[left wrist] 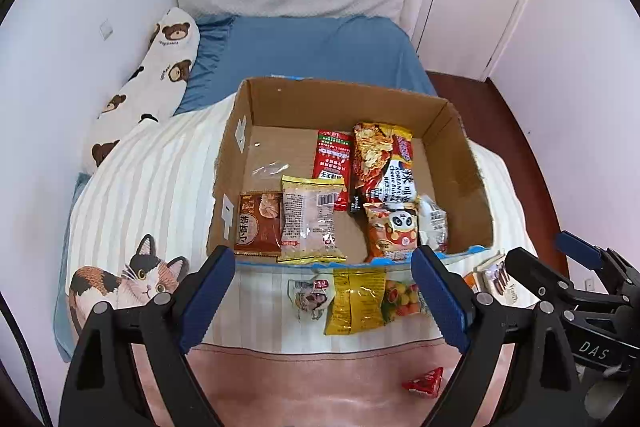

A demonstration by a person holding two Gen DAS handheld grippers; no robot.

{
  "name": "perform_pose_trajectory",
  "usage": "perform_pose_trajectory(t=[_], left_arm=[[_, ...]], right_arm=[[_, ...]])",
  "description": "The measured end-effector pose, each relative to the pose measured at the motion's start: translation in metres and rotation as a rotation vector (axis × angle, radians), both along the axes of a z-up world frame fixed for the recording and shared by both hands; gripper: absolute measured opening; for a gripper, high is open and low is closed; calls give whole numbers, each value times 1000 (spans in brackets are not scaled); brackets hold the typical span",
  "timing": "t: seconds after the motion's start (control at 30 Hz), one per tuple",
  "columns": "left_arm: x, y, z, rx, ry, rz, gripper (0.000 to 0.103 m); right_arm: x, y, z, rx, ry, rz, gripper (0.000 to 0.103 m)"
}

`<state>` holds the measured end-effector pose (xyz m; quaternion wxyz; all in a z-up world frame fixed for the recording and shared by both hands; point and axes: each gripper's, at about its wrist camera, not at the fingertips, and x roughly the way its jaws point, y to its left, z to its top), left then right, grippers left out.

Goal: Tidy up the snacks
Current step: 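Move both tools back over the snacks beside the box, then grasp the yellow bag with the left tool while the right tool grasps the orange packet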

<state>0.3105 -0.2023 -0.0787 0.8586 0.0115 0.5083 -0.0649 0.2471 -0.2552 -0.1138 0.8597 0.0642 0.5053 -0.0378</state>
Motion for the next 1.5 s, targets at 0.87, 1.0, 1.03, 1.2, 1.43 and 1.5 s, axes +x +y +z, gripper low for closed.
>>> perform_pose_trajectory(t=[0.87, 1.0, 1.03, 1.2, 1.43, 1.5], left_arm=[[-9, -28, -164, -30, 391, 50, 90], [3, -49, -199, 18, 441, 15, 90], [5, -53, -206, 27, 449, 10, 90], [12, -67, -231, 39, 472, 2, 90], [1, -68, -233, 60, 426, -6, 63], [-10, -66, -231, 68, 431, -12, 62]], right_arm=[[-59, -120, -114, 200, 220, -253, 98], [-47, -127, -150, 172, 291, -175, 98], [-43, -127, -159, 164, 297, -152, 91], [-31, -128, -193, 164, 349, -112, 66], [-25, -121, -228, 157, 404, -65, 66], [-29, -122, -229, 151, 399, -72, 63]])
